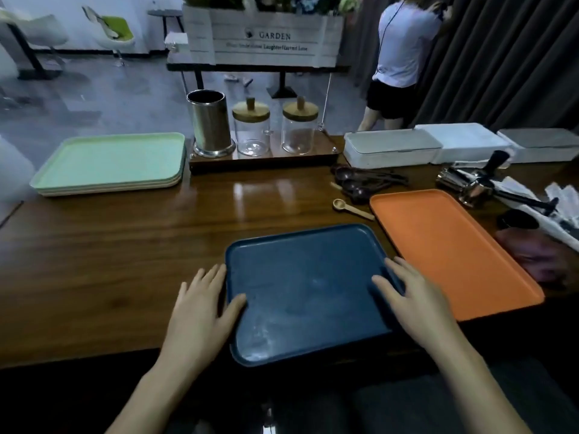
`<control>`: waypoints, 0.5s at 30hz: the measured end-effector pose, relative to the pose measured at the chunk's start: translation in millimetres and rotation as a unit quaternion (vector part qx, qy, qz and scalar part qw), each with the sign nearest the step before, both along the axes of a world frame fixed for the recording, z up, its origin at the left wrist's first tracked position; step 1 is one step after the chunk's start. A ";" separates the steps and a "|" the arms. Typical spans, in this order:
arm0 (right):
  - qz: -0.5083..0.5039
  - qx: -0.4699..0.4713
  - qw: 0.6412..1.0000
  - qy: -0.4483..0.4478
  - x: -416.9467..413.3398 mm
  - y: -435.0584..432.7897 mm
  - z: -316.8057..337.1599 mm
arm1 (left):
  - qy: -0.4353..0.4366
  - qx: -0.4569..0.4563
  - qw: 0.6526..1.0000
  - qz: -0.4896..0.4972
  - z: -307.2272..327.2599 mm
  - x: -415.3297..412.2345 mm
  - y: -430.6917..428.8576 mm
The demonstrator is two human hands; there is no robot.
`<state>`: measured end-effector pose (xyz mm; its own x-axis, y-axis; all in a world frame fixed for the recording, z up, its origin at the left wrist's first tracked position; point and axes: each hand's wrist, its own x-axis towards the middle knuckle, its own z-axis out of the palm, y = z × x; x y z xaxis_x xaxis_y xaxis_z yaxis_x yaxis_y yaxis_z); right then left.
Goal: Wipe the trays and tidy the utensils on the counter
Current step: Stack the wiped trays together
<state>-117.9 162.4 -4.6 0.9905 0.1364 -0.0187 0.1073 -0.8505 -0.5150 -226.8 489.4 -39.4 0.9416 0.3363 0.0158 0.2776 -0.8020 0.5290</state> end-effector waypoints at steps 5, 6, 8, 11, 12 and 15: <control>0.053 0.002 0.999 -0.009 12.3 0.7 -10.8 | -0.010 0.013 0.997 0.080 -1.8 3.2 -5.4; 0.066 -0.001 0.998 -0.009 15.6 6.0 -13.4 | -0.011 0.017 0.995 0.095 1.0 5.3 0.1; 0.089 -0.009 0.996 -0.014 22.1 22.4 -15.9 | -0.020 0.015 0.992 0.125 8.4 10.0 17.8; 0.107 -0.053 0.992 -0.045 30.3 48.5 -18.3 | -0.040 0.008 0.987 0.158 18.9 14.7 46.6; 0.103 -0.068 0.991 -0.053 32.6 54.5 -19.7 | -0.041 0.008 0.986 0.164 19.7 15.0 53.0; 0.080 -0.075 0.992 -0.058 37.8 63.8 -24.3 | -0.013 0.013 0.987 0.161 10.6 13.7 56.4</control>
<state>-80.1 226.2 -28.9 0.9531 0.2961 0.0621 0.2981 -0.8841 -0.3599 -213.1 545.8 -28.7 0.7847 0.6177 0.0515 0.5071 -0.6875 0.5199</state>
